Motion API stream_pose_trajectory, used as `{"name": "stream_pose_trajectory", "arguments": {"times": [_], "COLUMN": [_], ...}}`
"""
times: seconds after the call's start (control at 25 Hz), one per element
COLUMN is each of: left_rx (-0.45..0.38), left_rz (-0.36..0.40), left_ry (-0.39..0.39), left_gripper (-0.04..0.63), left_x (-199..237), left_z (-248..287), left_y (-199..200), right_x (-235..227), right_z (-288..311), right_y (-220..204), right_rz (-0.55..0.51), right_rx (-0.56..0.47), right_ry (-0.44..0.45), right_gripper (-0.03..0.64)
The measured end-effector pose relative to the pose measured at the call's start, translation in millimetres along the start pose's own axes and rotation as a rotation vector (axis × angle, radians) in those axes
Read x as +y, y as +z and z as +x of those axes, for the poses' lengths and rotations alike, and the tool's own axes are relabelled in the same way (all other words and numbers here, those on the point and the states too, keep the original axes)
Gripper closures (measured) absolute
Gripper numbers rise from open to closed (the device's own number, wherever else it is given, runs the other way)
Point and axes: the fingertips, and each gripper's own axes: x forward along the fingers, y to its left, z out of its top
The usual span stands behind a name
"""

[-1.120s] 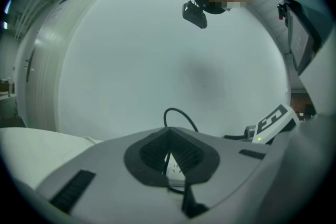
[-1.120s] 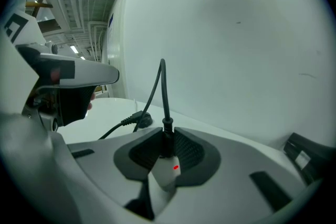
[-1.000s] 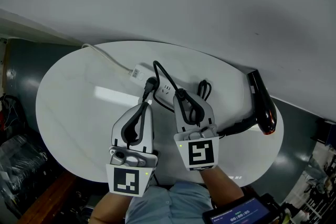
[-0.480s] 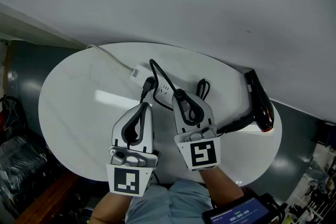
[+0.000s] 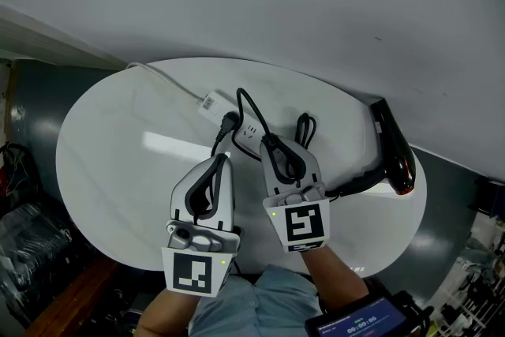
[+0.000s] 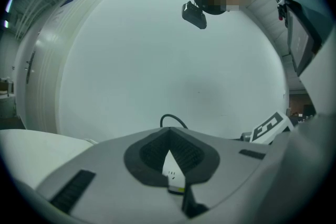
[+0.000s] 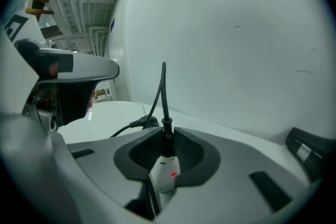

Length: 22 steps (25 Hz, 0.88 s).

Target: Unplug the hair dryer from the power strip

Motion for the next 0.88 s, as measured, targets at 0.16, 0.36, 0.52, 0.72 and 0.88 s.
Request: {"name": "stream_pose_trajectory", "arguments": {"times": [0.16,0.36,0.52,0.72,0.88], "left_rx": [0.009,0.005,0.001,-0.027,-0.057], "left_rz": [-0.007,-0.002,-0.003,0.011,0.028], "left_ry": [0.010,0.012,0.013,-0.020,-0.066], "left_gripper": [0.597,0.597,0.597,0.597,0.597], "left_x": [5,7,6,-5,-21], "left_z": [-2,-2,-2,-9,-18], "left_y": [-1,2,1,11,20], "right_x": [0,-2,-1,-4,-11], "right_z": [1,1,-3,-24,-53], "right_y": [-3,12,21,10,-11], "right_rz": [-0.017,-0.046,-0.073,-0.035,0.057], "right_rx": [0.059,-0.013,-0.056,-0.013,0.052], "right_ry": [-0.007,-0.013,0.009,-0.031,-0.094], "right_gripper": [0.555,0.557,0.558,0.558,0.558]}}
